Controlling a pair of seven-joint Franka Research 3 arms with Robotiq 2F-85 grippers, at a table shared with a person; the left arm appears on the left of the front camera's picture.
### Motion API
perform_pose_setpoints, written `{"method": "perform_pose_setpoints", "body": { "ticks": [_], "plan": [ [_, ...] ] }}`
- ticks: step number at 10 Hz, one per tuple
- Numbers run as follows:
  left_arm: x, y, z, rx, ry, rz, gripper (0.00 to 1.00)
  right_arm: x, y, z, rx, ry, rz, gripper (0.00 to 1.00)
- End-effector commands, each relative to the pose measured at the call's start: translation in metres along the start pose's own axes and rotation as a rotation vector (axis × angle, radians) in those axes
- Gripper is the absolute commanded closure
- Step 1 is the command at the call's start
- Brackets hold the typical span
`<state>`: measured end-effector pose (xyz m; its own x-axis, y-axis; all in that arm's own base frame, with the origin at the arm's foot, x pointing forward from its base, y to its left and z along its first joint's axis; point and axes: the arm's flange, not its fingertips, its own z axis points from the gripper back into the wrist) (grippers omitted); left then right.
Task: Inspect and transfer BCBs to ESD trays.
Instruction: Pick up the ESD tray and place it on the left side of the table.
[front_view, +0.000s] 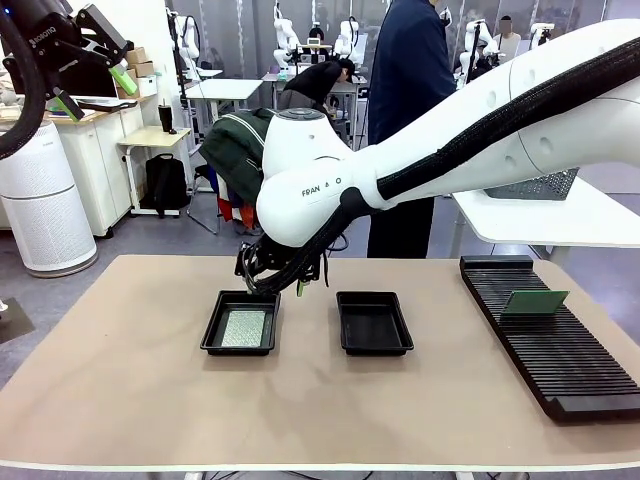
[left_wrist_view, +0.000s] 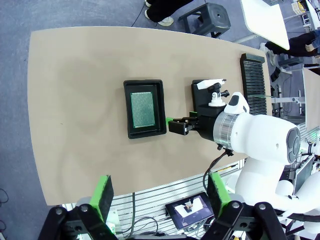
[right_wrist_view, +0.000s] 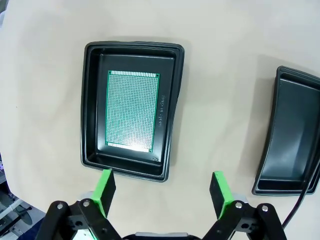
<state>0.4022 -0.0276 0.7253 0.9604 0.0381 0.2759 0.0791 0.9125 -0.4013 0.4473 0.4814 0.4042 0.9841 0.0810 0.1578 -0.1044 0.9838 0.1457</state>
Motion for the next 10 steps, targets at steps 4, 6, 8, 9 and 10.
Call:
{"method": "perform_pose_setpoints", "body": {
  "ticks": [4, 6, 8, 9, 10],
  "plan": [
    [-0.002, 0.002, -0.001, -0.001, -0.005, 0.003, 0.00, 0.000, 0.001, -0.002, -0.006, -0.011, 0.002, 0.00],
    [0.000, 0.000, 0.000, 0.000, 0.000, 0.000, 0.00, 0.000, 0.001, -0.002, -0.006, -0.011, 0.002, 0.00],
    [0.004, 0.014, -0.044, 0.003, 0.107, -0.019, 0.00, -0.005, -0.012, 0.014, 0.070, -0.007, -0.061, 0.00],
    [0.001, 0.020, -0.062, 0.020, 0.134, -0.023, 0.00, -0.007, -0.028, 0.026, 0.137, -0.015, -0.101, 0.00],
    [-0.004, 0.023, -0.073, 0.017, 0.143, -0.042, 0.00, -0.009, -0.042, 0.035, 0.188, -0.021, -0.125, 0.00]
  ]
}}
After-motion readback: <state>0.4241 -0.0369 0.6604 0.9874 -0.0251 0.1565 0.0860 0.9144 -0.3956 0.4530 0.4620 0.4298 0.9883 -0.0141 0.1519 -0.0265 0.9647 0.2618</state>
